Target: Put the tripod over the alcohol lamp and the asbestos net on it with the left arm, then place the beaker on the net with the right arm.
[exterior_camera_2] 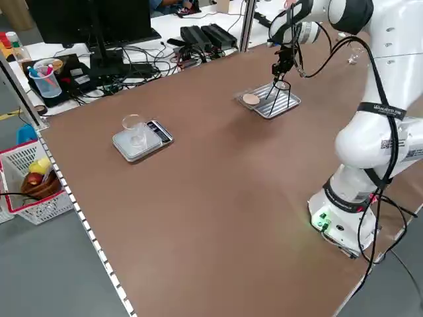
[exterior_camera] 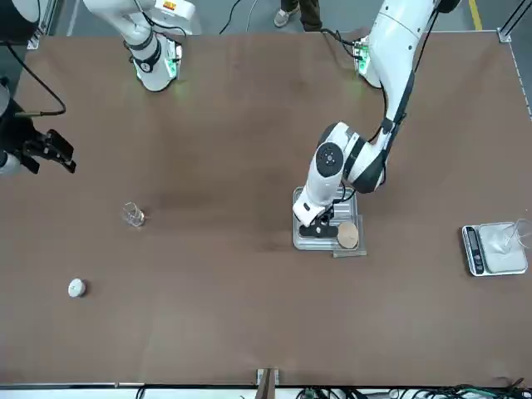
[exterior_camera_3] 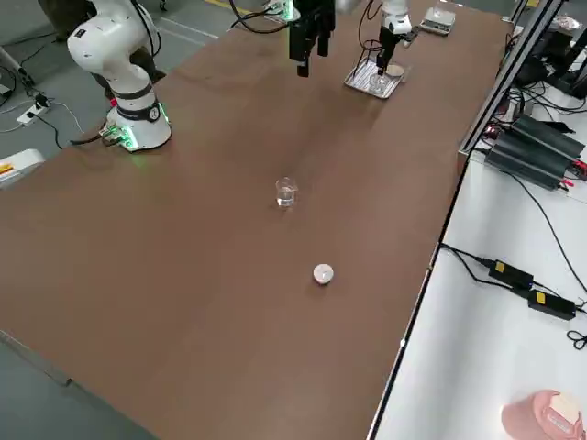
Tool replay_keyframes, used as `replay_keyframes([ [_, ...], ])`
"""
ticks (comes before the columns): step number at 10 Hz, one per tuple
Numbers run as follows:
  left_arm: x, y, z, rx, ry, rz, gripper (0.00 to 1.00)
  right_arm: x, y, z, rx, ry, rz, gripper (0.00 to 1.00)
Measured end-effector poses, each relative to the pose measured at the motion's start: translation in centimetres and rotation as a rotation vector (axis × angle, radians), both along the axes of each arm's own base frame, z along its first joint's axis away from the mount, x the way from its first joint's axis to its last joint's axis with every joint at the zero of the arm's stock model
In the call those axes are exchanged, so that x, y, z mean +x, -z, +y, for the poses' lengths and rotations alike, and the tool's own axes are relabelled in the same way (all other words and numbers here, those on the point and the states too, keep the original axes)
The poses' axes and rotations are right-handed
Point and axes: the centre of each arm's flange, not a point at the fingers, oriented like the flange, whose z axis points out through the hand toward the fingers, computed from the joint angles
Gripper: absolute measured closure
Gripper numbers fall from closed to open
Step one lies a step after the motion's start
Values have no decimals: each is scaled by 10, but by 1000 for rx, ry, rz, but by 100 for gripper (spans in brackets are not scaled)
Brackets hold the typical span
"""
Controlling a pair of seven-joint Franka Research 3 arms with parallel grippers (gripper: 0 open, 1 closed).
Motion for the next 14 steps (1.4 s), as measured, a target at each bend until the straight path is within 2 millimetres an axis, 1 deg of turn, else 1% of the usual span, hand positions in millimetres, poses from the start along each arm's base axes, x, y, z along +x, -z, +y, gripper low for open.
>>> replay_keyframes([
  [3,0,0,0,0,1,0,74,2,6,0,-3,-28,12,0],
  [4,0,0,0,0,1,0,74,3,9,-1,-7,-70,18,0],
  [7,1,-1,2,-1,-5,-2,74,9,23,-10,6,-235,38,0],
  [9,6,-11,3,-21,-28,-10,74,12,33,-23,96,-382,35,0],
  [10,9,-21,3,-42,-46,-12,74,13,38,-32,134,-470,23,0],
  [11,11,-37,-1,-61,-71,0,74,14,46,-41,176,-568,6,0],
  [12,14,-57,-9,-77,-100,17,74,15,59,-53,223,-669,-15,0],
  [13,15,-80,-24,-97,-133,22,74,15,74,-68,273,-774,-46,0],
  [14,10,-96,-44,-114,-167,20,74,15,93,-83,325,-865,-81,0],
])
